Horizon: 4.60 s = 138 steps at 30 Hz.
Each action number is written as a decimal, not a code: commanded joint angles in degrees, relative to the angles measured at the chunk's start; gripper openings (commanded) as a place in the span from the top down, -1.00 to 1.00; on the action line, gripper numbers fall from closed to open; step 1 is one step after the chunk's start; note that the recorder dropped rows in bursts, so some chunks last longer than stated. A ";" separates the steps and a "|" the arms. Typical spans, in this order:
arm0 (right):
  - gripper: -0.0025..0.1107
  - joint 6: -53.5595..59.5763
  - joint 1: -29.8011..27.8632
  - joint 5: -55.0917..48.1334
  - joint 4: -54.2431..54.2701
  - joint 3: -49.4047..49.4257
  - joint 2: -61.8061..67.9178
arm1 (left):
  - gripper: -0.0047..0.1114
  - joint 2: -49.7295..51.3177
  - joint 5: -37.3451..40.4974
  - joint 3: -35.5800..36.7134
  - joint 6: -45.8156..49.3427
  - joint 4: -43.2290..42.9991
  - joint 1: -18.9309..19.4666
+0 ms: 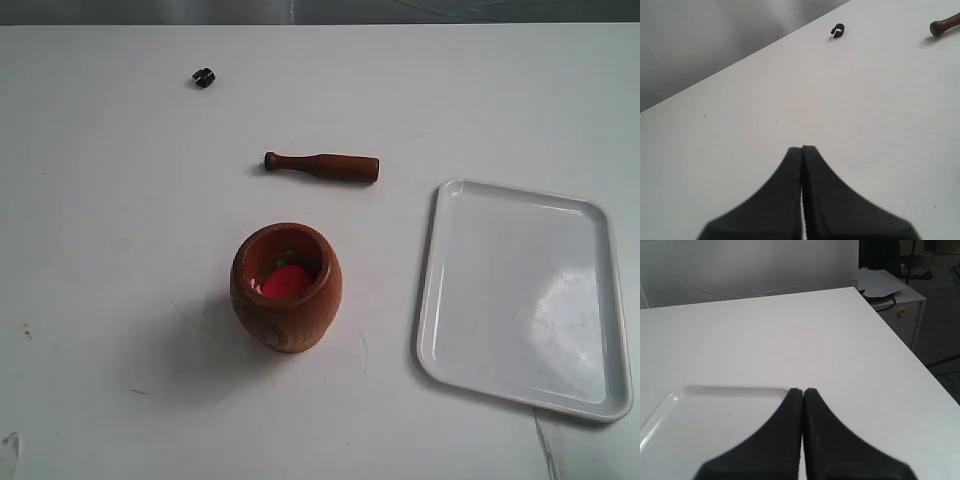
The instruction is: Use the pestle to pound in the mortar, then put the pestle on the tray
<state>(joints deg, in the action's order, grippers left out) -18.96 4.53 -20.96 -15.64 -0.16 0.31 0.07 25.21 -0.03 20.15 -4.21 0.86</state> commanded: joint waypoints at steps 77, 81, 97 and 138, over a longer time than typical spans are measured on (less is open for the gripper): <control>0.96 27.64 18.32 -41.74 13.32 -88.12 90.72 | 0.92 -0.07 -0.17 0.03 -0.47 0.42 -0.44; 0.96 40.27 18.32 -43.57 22.61 -92.69 96.00 | 0.92 -0.07 -0.17 0.03 -0.47 0.42 -0.44; 0.95 67.79 22.67 -31.76 28.07 -94.60 108.24 | 0.92 -0.07 -0.17 0.03 -0.47 0.42 -0.44; -0.28 71.59 36.67 -43.97 22.19 -123.28 139.39 | 0.92 -0.07 -0.17 0.03 -0.47 0.42 -0.44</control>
<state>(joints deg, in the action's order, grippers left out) 52.29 41.13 -66.33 7.57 -123.03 139.36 0.07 25.21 -0.03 20.15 -4.21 0.86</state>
